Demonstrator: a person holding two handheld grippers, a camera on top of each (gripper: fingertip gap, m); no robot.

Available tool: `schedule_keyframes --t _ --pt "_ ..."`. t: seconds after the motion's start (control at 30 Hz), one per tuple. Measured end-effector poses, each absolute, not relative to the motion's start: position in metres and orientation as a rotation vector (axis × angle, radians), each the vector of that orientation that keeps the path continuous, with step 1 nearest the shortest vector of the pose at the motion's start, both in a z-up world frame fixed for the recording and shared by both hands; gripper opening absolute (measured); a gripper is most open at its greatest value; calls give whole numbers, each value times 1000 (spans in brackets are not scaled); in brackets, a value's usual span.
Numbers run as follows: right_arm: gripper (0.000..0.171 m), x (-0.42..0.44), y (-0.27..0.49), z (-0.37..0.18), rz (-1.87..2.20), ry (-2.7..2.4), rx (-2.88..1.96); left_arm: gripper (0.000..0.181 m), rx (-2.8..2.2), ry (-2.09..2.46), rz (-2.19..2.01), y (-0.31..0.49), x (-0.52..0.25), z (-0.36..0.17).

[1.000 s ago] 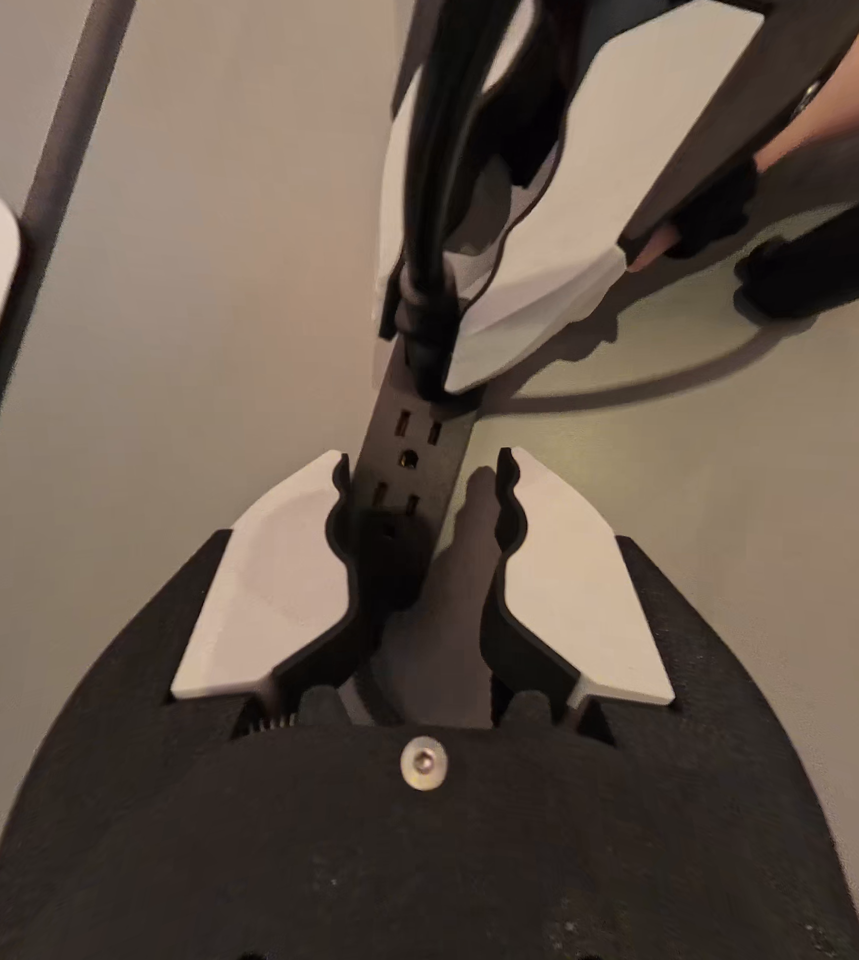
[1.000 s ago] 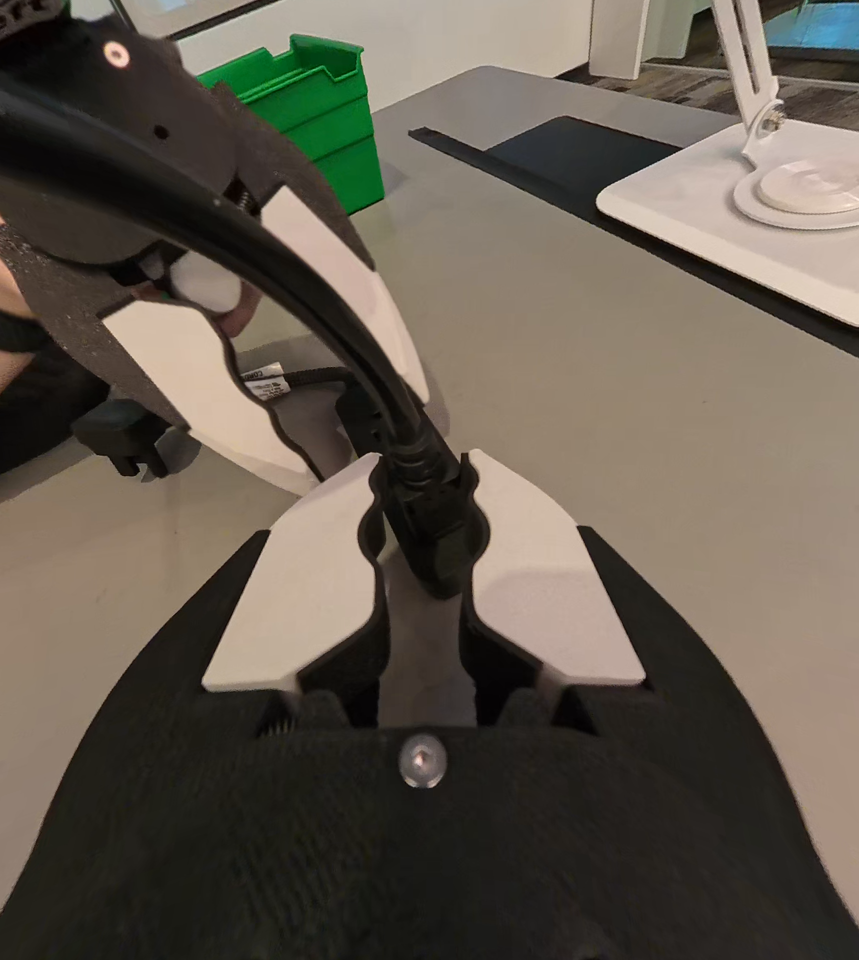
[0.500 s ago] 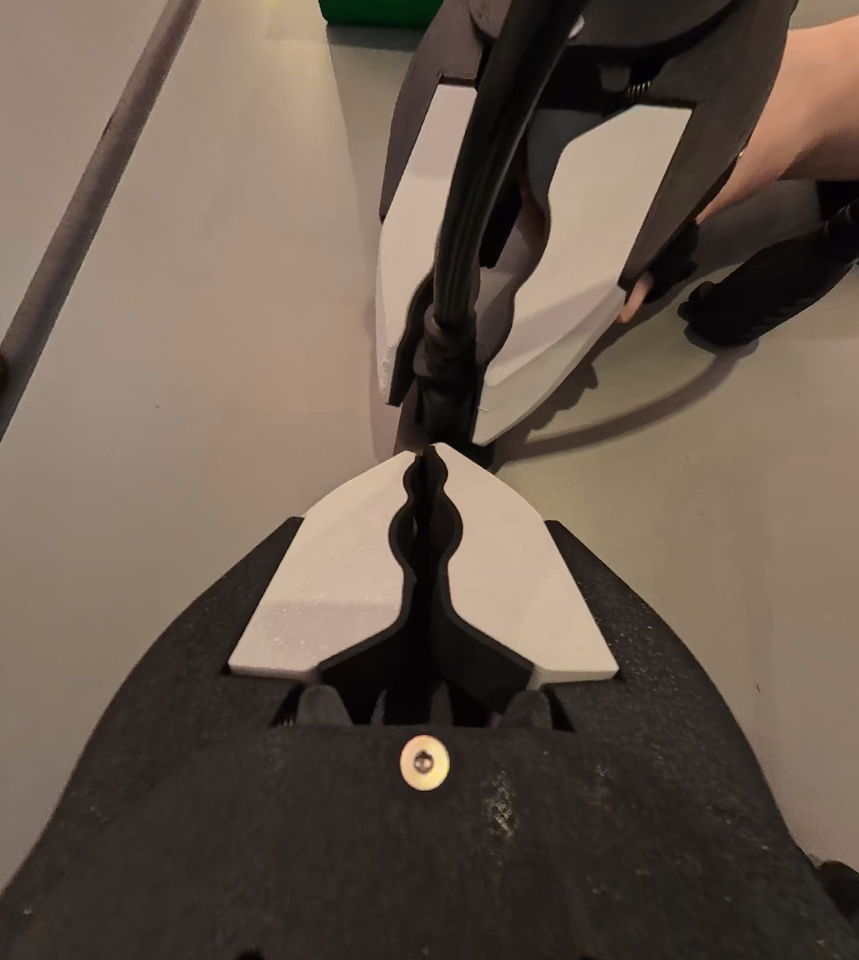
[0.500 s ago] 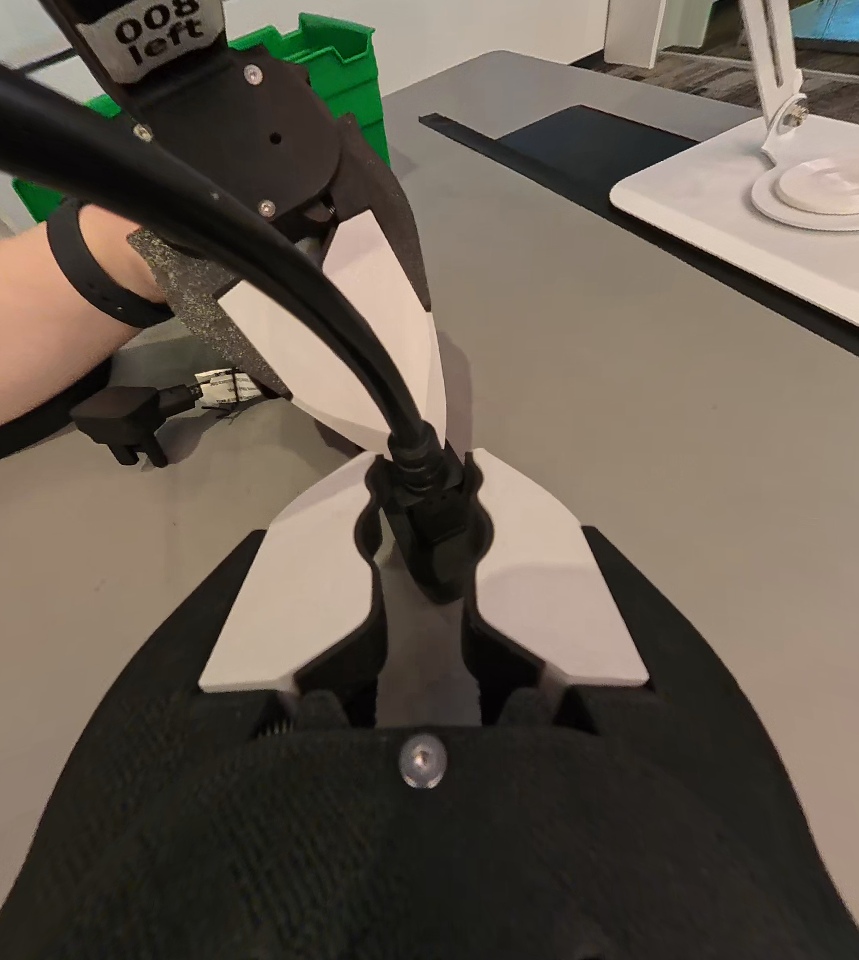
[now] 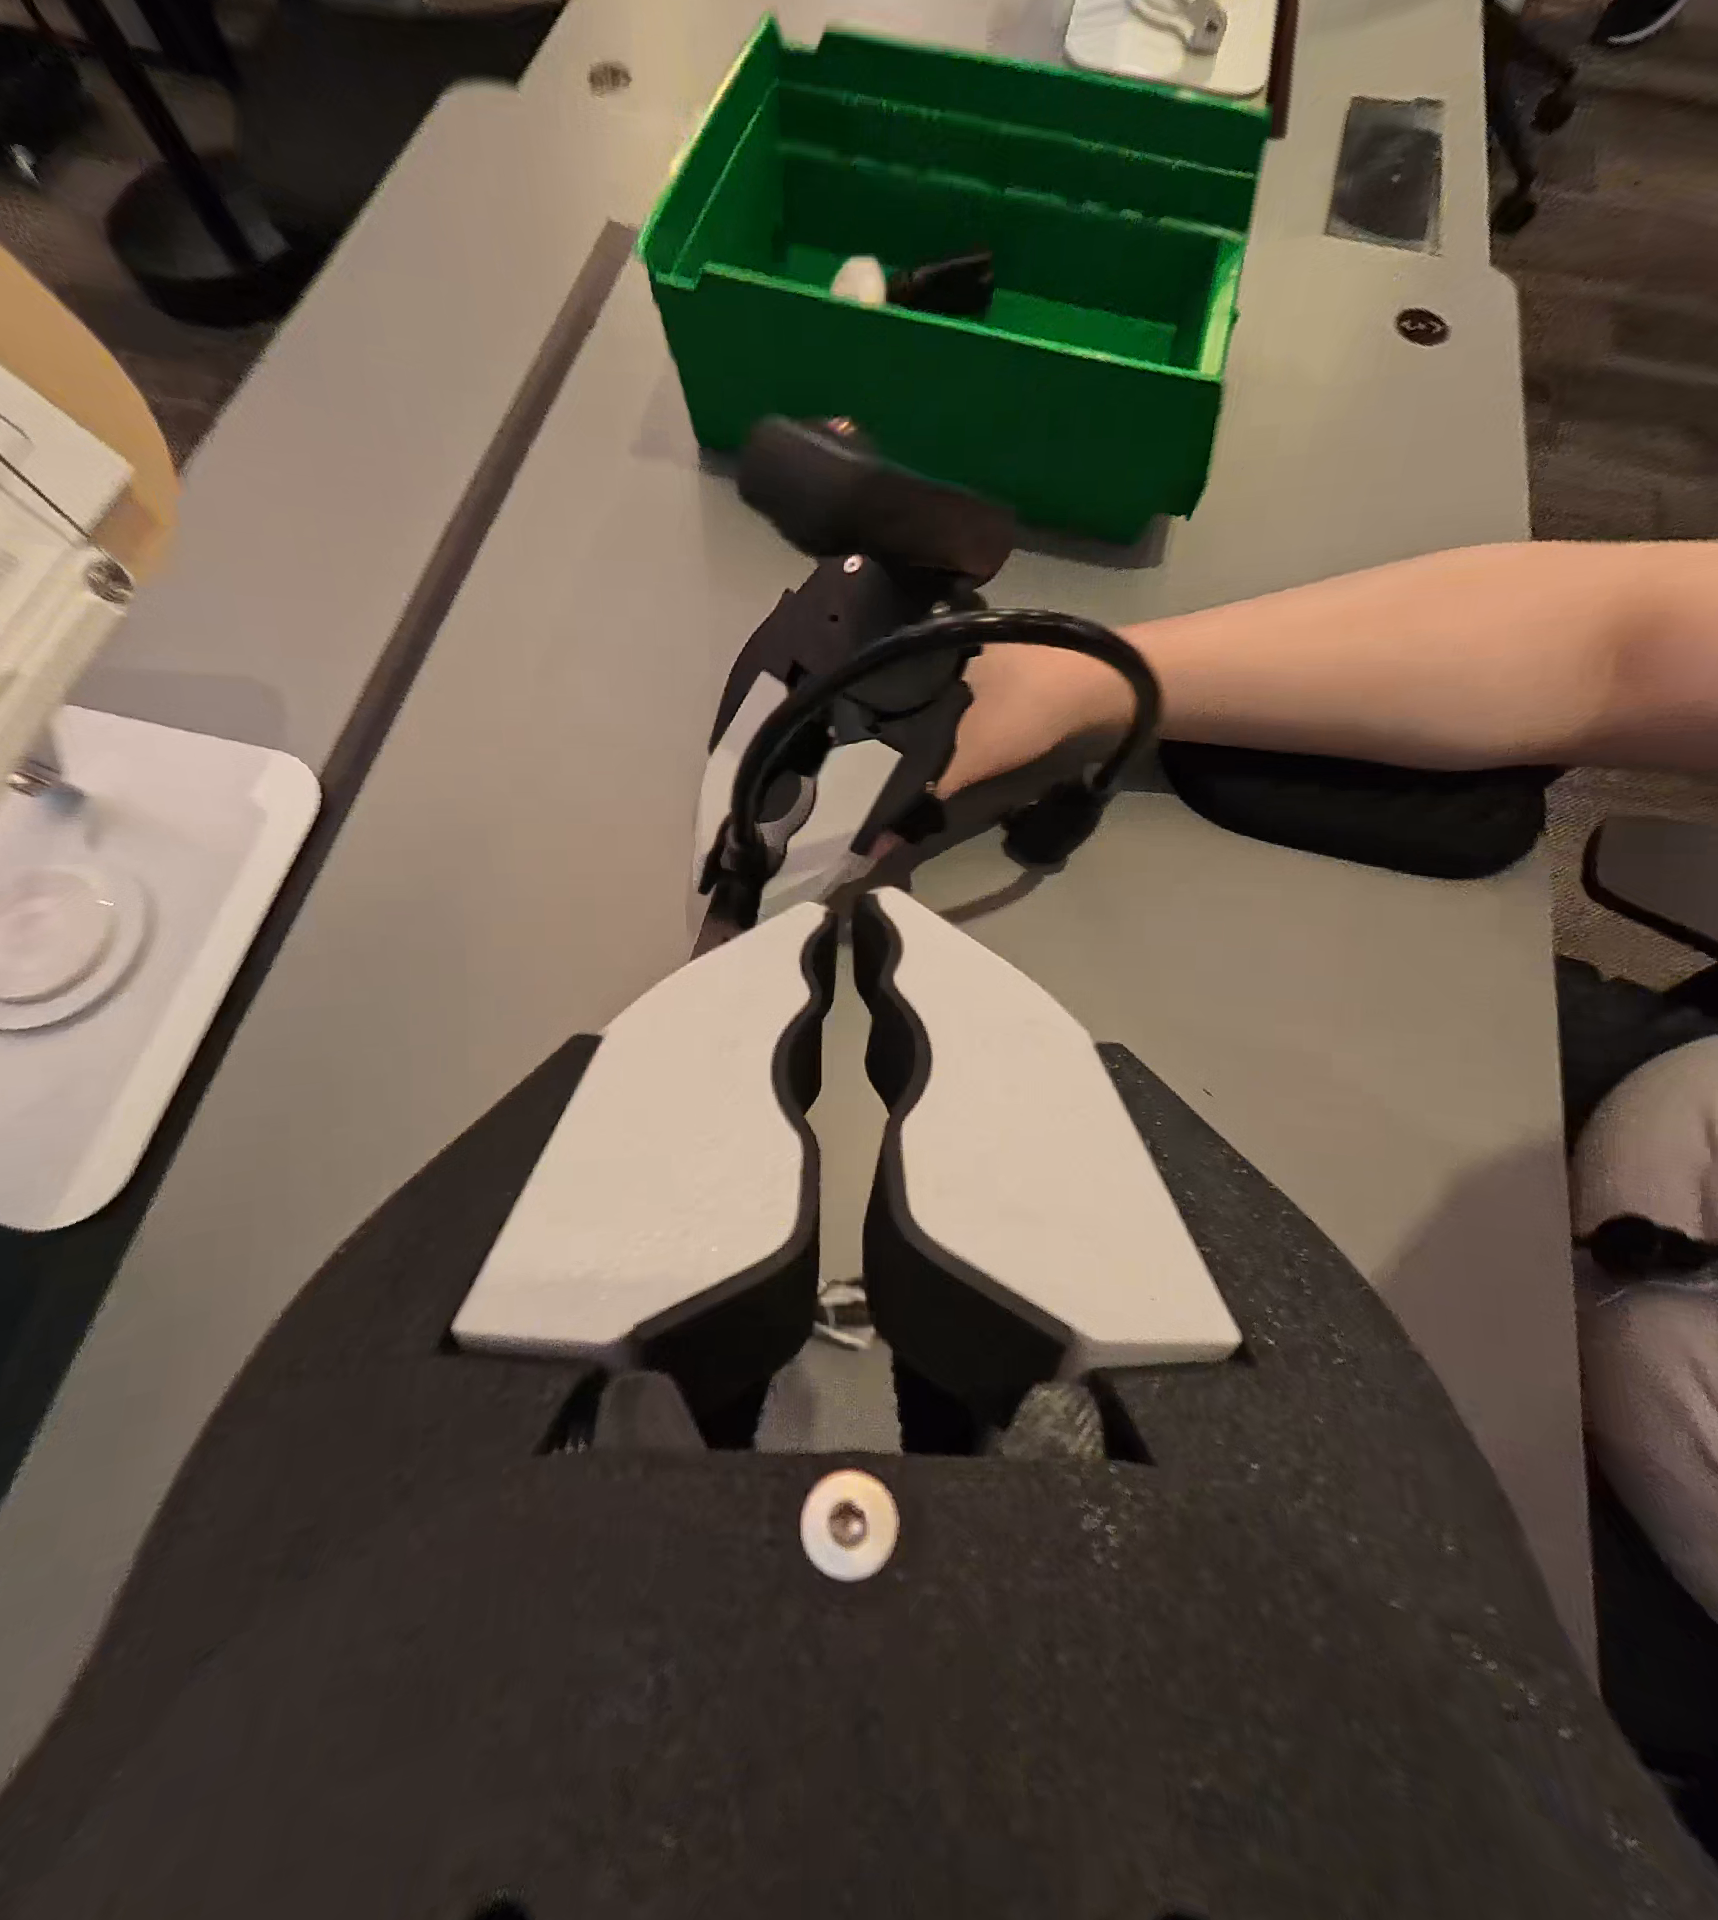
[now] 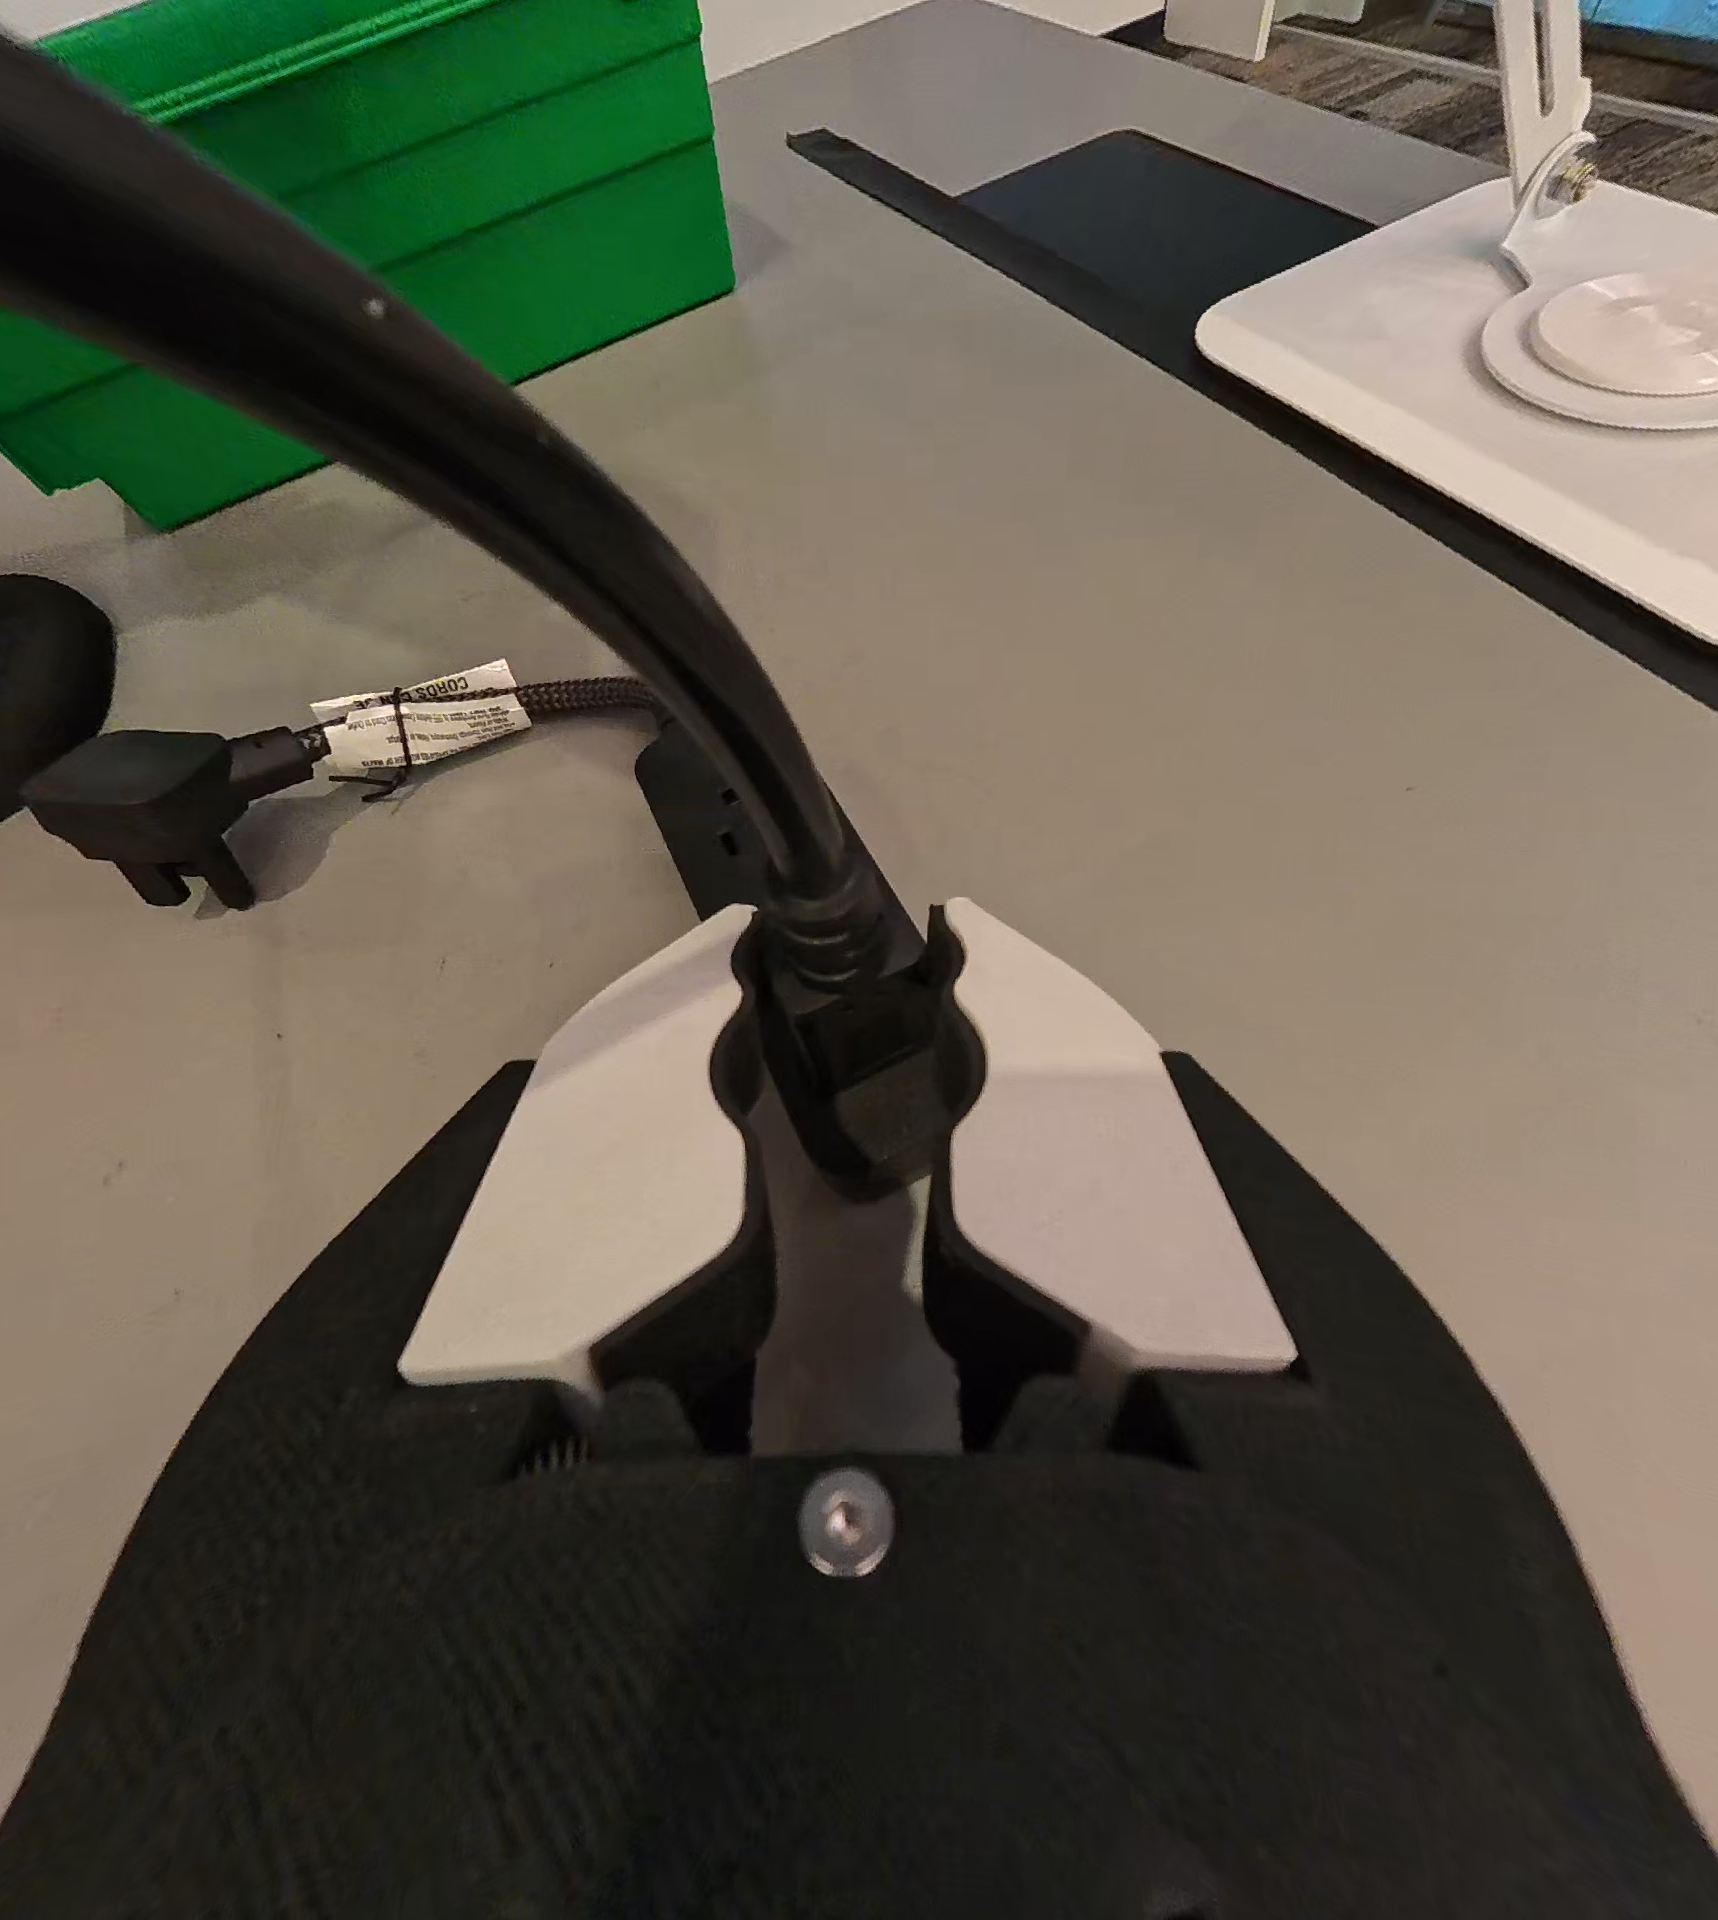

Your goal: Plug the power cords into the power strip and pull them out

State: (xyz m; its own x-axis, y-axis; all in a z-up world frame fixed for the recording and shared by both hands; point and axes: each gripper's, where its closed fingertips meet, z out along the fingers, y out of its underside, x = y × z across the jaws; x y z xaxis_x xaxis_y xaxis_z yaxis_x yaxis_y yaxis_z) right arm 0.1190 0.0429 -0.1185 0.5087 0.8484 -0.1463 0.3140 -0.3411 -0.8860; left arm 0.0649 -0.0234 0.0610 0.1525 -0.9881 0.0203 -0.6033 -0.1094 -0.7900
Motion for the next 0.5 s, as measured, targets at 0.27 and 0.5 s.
schedule_keyframes --t 0.27,0.5 --pt "33 120 43 -123 690 -984 -1904 18 -1793 1052 -962 -113 2 65" --pt "50 142 47 -122 436 -983 -1962 40 -2164 1003 -800 -186 -25 -94"
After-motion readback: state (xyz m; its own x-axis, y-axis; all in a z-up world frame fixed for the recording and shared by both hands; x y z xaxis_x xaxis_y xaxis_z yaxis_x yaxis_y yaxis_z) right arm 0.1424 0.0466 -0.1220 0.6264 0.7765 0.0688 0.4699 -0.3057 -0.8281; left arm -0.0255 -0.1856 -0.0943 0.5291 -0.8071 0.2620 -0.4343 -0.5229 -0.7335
